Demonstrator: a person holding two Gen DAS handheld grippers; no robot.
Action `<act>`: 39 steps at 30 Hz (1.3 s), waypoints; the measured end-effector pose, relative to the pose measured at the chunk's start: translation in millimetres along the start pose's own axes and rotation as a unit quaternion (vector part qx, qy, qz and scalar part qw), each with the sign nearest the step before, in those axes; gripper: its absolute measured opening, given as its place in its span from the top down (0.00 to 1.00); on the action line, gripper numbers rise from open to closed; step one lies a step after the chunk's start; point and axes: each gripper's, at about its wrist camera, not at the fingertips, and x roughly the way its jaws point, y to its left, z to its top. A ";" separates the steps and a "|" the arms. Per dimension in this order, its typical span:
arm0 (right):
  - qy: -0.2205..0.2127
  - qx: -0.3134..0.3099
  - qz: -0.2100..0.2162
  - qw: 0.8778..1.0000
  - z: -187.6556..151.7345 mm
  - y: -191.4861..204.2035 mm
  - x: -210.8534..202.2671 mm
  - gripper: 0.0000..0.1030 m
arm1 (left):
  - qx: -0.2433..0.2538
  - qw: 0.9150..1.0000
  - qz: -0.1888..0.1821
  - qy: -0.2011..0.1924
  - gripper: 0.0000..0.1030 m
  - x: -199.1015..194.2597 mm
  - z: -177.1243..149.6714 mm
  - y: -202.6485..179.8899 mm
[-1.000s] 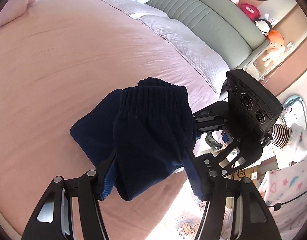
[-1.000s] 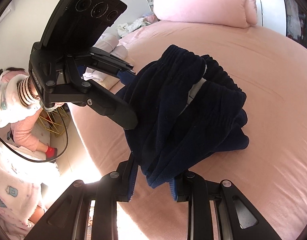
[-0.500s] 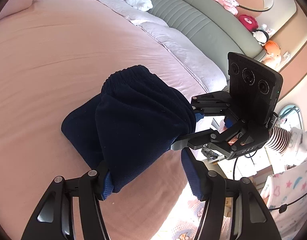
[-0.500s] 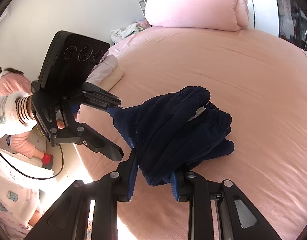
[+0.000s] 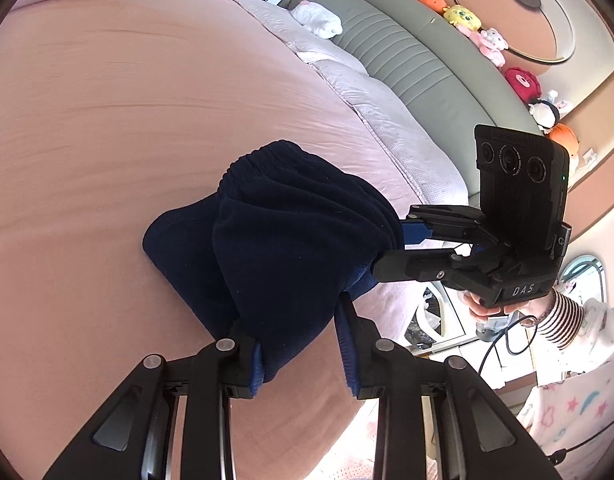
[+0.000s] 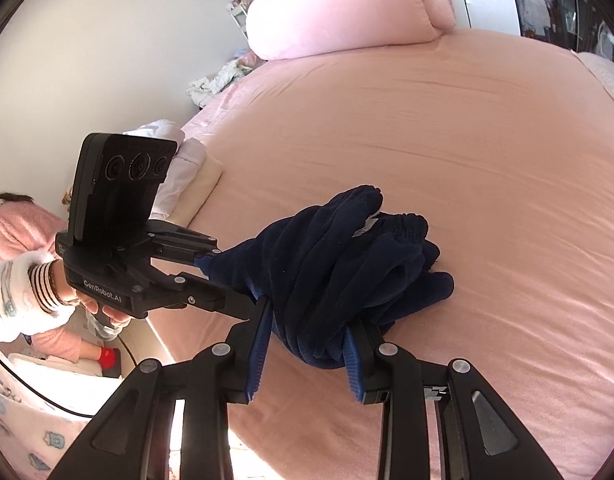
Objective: Fold clothes
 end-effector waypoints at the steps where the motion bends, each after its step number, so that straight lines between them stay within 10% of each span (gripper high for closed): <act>1: 0.000 0.012 0.005 1.000 1.4 -2.7 -0.2 0.66 | 0.008 1.000 0.008 0.001 0.73 2.0 -1.1 -2.4; 9: 0.005 0.140 0.045 0.989 17.6 -46.0 38.8 0.62 | 0.048 0.998 0.046 0.021 0.74 19.6 -6.5 -19.1; 21: 0.016 0.129 0.028 0.991 22.0 -48.6 35.7 0.62 | 0.022 0.997 0.051 0.045 0.70 9.4 -1.8 -17.0; 26: 0.017 0.145 0.041 0.988 24.3 -50.9 32.5 0.52 | -0.022 0.999 -0.011 0.047 0.36 3.1 3.3 -13.9; 39: 0.001 0.092 -0.006 0.996 22.2 -36.7 33.7 0.58 | -0.147 0.986 -0.069 -0.041 0.36 2.2 15.6 29.6</act>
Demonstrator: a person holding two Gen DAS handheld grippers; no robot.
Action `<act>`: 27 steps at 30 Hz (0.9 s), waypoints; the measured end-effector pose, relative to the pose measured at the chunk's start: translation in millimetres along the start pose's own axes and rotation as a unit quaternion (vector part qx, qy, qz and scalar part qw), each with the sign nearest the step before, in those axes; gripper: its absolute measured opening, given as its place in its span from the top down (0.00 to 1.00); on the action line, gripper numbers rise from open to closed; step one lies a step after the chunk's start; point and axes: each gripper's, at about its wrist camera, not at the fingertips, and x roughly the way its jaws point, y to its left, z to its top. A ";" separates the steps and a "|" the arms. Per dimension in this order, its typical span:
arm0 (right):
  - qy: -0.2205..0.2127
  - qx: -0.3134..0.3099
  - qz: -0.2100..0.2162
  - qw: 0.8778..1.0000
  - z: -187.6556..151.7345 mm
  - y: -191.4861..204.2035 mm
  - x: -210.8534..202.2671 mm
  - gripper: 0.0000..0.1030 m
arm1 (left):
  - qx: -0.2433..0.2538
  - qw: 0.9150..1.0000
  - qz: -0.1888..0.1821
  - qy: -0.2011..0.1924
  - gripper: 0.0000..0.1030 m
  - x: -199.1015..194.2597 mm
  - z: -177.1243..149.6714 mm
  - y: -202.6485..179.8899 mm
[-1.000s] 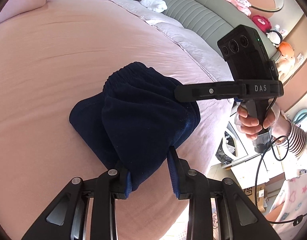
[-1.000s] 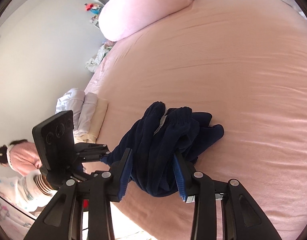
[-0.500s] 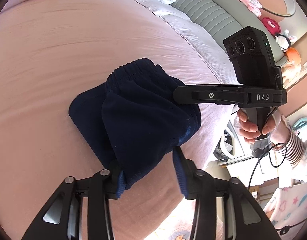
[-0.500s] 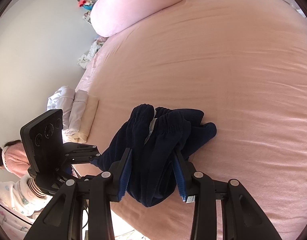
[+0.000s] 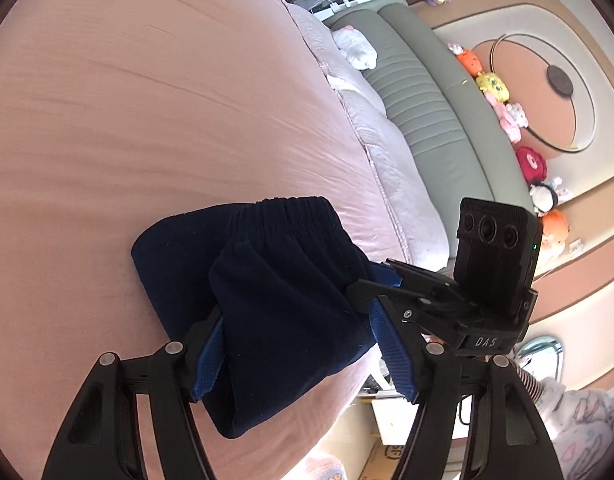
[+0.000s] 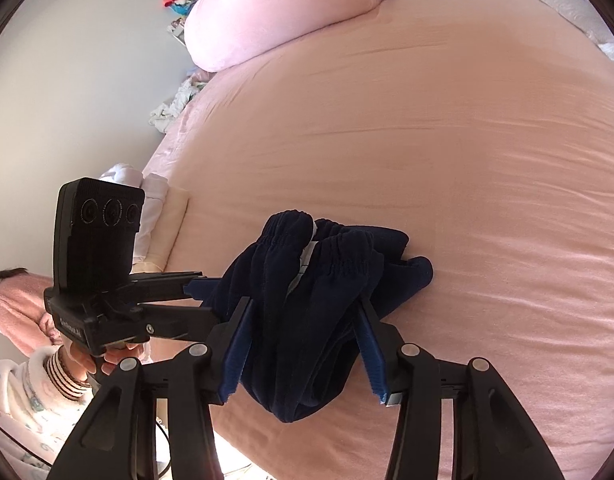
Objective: Fold clothes
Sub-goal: 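Press the folded navy shorts flat on the bed with both tools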
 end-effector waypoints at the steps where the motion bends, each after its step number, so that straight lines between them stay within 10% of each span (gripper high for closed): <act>1: -0.004 -0.006 -0.003 1.000 -0.5 1.7 -1.2 0.59 | -0.003 1.000 -0.004 -0.003 0.36 -0.4 -0.6 1.0; 14: -0.039 -0.087 -0.016 0.995 -0.9 27.7 -13.6 0.64 | 0.016 0.999 -0.009 -0.043 0.50 -18.3 2.7 -20.7; 27: -0.019 -0.099 -0.031 0.994 10.4 23.8 6.6 0.64 | 0.045 0.994 0.091 -0.037 0.50 3.4 10.9 -15.2</act>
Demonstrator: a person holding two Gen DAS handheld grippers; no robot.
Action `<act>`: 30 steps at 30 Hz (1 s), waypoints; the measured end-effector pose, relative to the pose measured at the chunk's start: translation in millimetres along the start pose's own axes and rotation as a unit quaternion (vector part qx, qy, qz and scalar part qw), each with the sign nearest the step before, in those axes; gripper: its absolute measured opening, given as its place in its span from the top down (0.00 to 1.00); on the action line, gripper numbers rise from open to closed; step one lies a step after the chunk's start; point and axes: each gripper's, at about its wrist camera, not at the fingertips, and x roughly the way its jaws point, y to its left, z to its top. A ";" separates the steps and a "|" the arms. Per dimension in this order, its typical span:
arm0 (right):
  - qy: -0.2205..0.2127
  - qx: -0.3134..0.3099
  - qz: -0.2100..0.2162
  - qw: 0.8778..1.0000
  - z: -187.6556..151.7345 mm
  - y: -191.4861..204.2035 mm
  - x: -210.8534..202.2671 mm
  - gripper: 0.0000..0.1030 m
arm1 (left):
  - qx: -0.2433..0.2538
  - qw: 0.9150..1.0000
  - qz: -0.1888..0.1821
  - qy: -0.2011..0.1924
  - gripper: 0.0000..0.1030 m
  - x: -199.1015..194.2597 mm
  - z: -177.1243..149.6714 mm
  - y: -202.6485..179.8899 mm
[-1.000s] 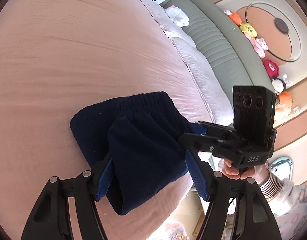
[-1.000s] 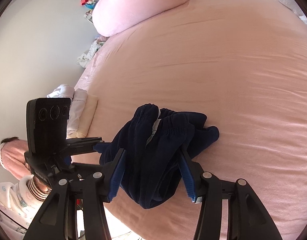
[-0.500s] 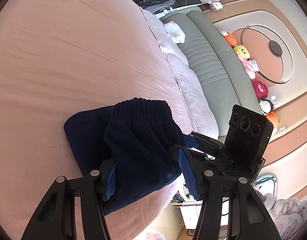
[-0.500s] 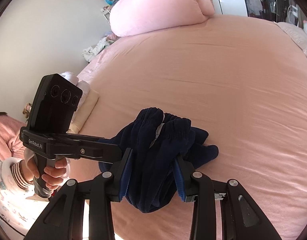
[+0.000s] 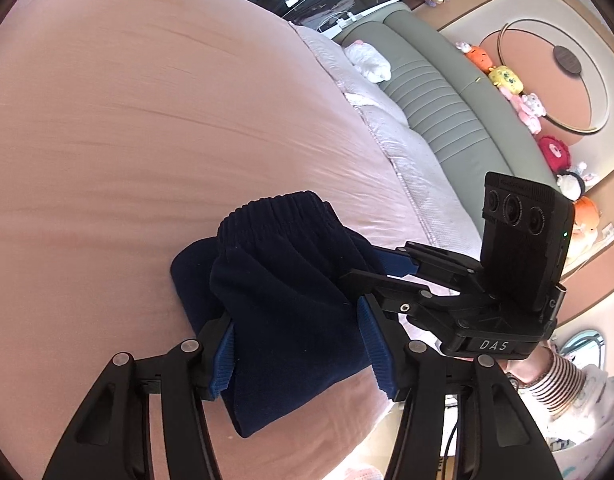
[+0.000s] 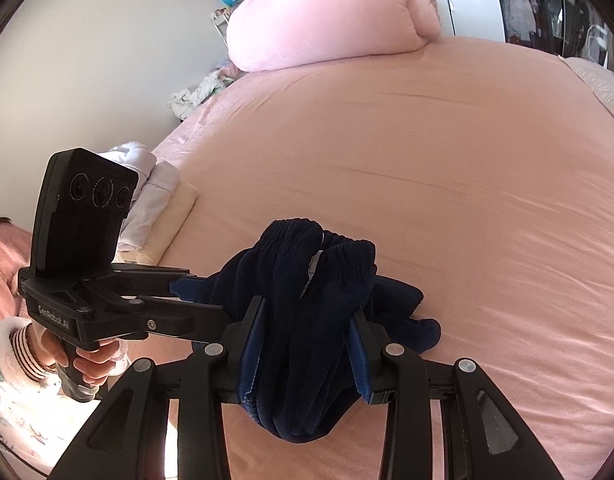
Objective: Fold clothes
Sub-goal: 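Press the folded navy shorts flat on the bed with both tools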
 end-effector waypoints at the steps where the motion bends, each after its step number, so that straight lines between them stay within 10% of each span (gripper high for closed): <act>1: 0.004 0.001 -0.003 1.000 -0.5 -1.3 3.2 0.64 | 0.002 1.000 0.007 0.002 0.50 2.5 -2.0 0.0; 16: 0.064 0.022 -0.029 0.997 -17.7 -31.5 29.3 0.52 | 0.081 0.989 0.117 0.040 0.49 36.2 -13.4 -12.5; 30: 0.053 0.027 -0.026 0.998 -25.4 -36.1 28.1 0.40 | 0.085 0.986 0.138 0.045 0.43 35.3 -17.3 -15.5</act>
